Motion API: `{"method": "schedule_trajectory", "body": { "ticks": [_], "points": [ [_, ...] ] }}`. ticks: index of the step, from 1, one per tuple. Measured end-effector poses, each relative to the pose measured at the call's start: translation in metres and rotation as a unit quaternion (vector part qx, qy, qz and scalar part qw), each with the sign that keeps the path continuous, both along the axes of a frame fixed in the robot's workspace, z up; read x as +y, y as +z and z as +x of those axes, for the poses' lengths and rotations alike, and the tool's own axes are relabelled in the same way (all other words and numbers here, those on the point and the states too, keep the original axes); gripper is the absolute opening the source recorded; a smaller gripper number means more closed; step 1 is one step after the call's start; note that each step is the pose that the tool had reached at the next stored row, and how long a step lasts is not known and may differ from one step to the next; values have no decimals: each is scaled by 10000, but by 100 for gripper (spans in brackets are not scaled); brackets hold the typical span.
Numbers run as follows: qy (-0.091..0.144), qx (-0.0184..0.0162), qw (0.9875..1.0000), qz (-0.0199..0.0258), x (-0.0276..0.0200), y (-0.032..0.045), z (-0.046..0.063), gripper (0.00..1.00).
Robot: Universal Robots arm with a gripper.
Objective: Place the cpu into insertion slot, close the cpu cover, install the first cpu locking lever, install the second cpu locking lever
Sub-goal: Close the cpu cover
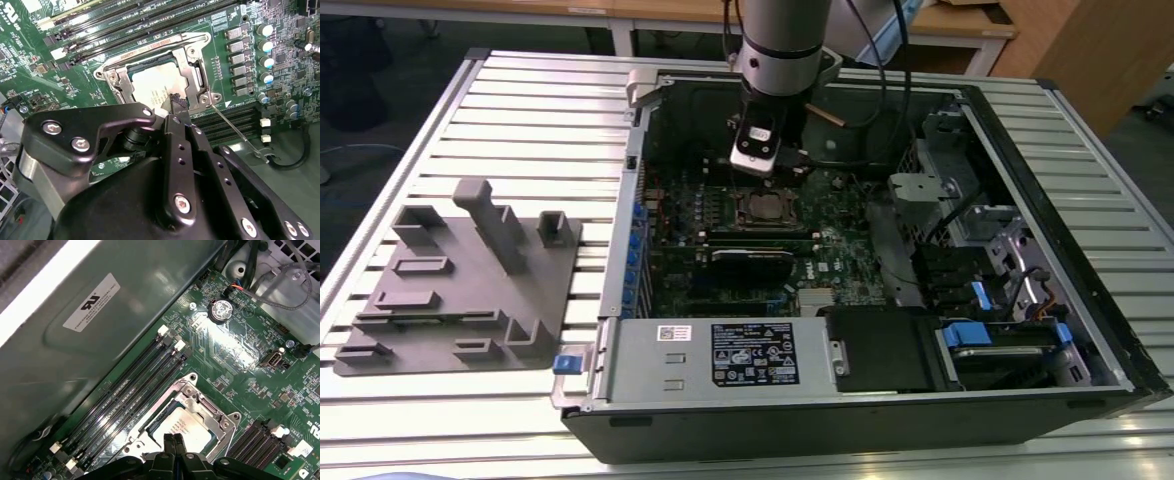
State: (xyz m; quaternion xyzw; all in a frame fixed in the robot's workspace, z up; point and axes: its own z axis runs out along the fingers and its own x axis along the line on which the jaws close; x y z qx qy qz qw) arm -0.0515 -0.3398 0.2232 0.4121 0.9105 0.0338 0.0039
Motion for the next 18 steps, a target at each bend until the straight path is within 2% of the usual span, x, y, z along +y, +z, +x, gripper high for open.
{"method": "schedule_trajectory", "body": {
  "ticks": [4,9,14,18],
  "points": [
    [76,0,10000,0,0,0,0,11],
    [451,0,9990,0,0,-3,0,11],
    [887,0,9961,0,0,-6,0,11],
    [1231,0,9924,-1,0,-8,0,11]
  ]
}}
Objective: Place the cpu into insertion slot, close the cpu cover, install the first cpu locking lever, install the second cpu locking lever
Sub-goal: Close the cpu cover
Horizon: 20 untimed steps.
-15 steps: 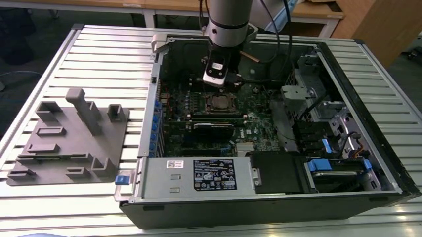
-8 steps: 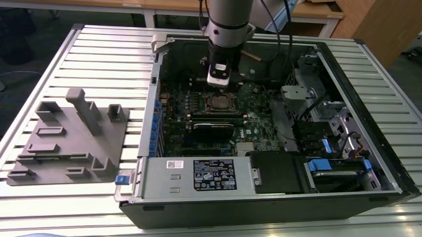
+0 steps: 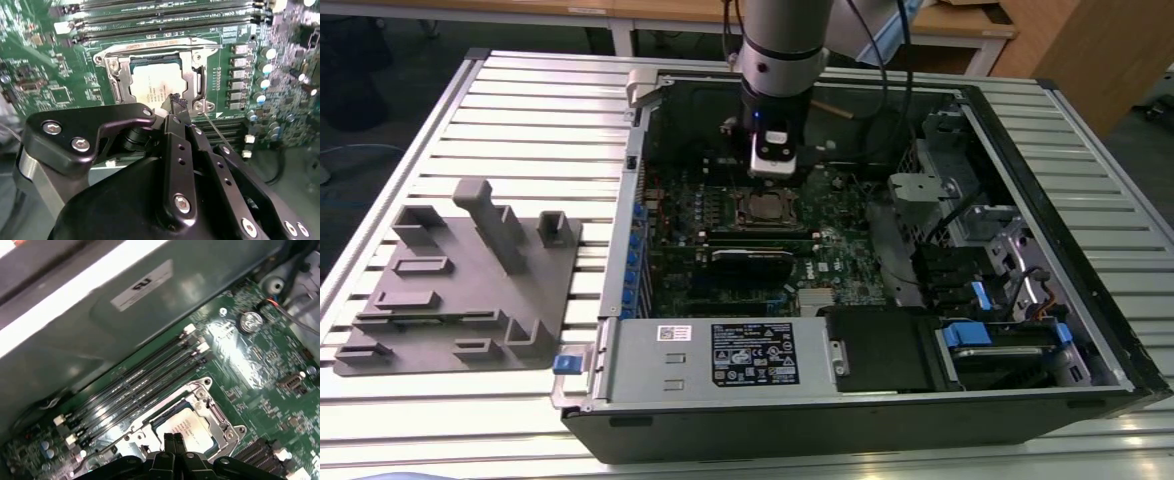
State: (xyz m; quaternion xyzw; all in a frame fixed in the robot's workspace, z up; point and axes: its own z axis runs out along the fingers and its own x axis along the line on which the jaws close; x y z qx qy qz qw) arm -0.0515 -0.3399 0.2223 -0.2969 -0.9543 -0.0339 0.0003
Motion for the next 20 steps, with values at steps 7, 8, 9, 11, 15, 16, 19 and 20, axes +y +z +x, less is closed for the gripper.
{"method": "schedule_trajectory", "body": {
  "ticks": [7,8,9,11,15,16,19,20],
  "points": [
    [603,0,9982,1,0,-3,0,11],
    [687,0,9976,0,0,-3,0,11],
    [772,0,9970,1,0,-3,0,11],
    [948,0,9955,0,0,-4,0,11],
    [1284,0,9917,0,0,-5,0,11],
    [1366,0,9906,0,0,-5,0,11],
    [1620,0,9868,1,0,-6,0,11],
    [1700,0,9854,0,0,-6,0,11]
  ]
}}
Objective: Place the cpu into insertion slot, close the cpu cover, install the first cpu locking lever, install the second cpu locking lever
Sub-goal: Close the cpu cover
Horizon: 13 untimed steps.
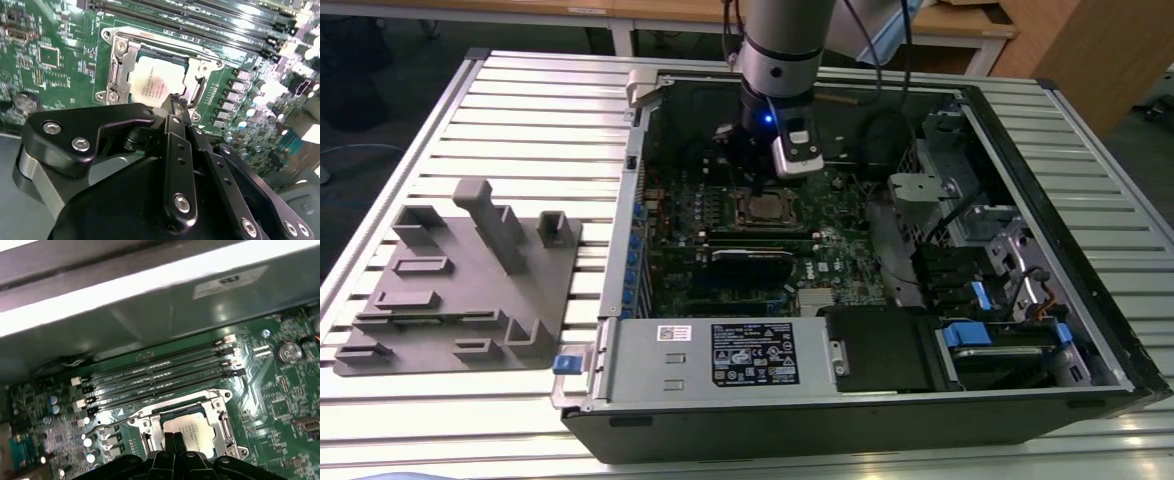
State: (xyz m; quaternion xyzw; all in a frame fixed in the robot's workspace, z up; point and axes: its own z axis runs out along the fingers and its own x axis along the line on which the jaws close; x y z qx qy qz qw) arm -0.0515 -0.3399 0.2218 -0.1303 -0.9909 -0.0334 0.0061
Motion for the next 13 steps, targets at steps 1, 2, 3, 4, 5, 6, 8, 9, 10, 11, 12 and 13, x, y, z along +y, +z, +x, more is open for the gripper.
{"method": "schedule_trajectory", "body": {
  "ticks": [1,2,3,4,5,6,8,9,10,11,12,13],
  "points": [
    [82,0,10000,0,0,0,0,11],
    [163,0,9999,0,0,-1,0,11],
    [245,0,9997,0,0,-1,0,11],
    [326,0,9995,0,0,-1,0,11],
    [408,0,9992,0,0,-1,0,11],
    [494,0,9988,0,0,-1,0,11],
    [657,0,9978,0,0,-2,0,11],
    [738,0,9973,0,0,-2,0,11],
    [821,0,9966,1,0,-3,0,11],
    [902,0,9959,1,0,-3,0,11],
    [992,0,9951,1,0,-3,0,11],
    [1073,0,9942,1,0,-3,0,11]
  ]
}}
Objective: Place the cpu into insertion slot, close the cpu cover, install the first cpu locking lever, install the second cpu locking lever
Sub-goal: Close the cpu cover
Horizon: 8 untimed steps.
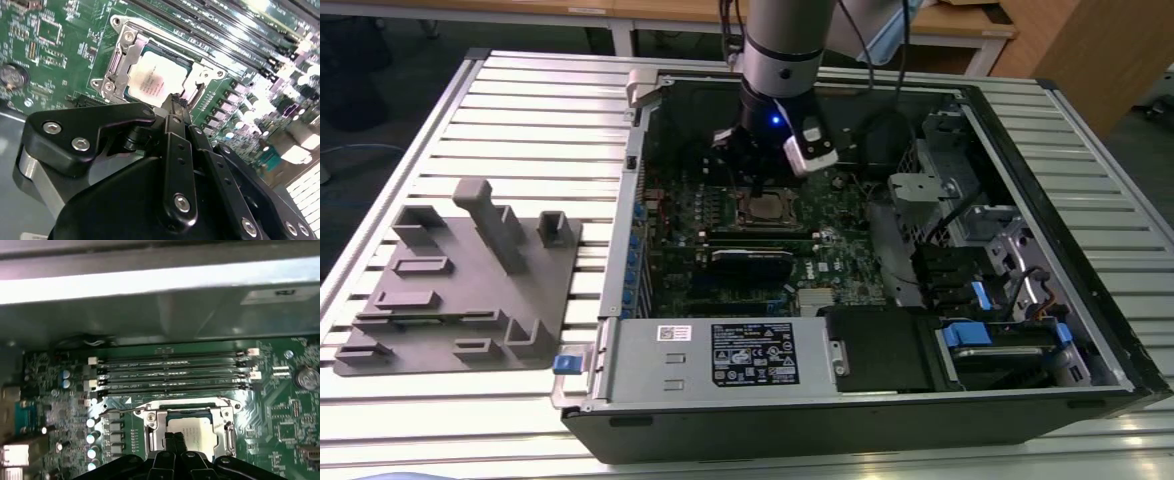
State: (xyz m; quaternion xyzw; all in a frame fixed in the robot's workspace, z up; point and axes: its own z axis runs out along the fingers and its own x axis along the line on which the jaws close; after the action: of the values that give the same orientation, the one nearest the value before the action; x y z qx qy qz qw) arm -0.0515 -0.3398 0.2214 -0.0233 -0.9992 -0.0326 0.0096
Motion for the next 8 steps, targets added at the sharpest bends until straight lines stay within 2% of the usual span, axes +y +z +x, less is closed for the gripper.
{"method": "schedule_trajectory", "body": {
  "ticks": [4,8],
  "points": [
    [327,0,9995,-1,0,-1,0,11],
    [640,0,9980,0,0,-2,0,11]
  ]
}}
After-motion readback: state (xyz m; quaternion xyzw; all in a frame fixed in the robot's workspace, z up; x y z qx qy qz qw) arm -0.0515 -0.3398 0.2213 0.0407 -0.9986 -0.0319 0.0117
